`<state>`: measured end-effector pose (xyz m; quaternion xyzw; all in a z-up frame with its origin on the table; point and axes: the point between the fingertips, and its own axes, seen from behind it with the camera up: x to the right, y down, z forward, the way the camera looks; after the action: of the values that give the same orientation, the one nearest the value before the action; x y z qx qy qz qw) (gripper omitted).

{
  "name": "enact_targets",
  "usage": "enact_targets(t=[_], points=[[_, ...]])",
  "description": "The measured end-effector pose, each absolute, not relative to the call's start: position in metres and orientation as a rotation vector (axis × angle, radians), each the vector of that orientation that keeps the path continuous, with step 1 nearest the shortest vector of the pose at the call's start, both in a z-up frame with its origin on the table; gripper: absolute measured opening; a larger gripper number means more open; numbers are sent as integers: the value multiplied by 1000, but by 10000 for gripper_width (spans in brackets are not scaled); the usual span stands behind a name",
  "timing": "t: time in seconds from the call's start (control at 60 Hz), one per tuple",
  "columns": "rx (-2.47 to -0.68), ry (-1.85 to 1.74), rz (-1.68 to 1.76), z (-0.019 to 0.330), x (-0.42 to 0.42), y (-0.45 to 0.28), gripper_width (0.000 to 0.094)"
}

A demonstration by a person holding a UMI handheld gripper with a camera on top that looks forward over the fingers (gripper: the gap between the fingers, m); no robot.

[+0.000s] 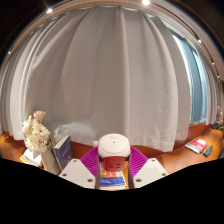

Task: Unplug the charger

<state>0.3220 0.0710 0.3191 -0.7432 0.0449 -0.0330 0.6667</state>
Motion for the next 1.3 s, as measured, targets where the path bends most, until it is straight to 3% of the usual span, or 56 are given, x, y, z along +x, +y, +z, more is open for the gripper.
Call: enact_targets(t=[0.083,0.283,0.4,0.583,0.75,0.867,1.1,1.3], points=[[-1786,103,-129,281,356,73,378],[-2071,72,-157,126,395,53,396],[-2142,103,-124,75,402,46,398],[-2224,113,-93,28,405,36,453],[-2198,96,-126,29,409,38,524],[-2209,106,-145,34,409,35,748],[-2098,132,-199,100,394,20,778],[-1978,214,-213,181,355,-19,813]])
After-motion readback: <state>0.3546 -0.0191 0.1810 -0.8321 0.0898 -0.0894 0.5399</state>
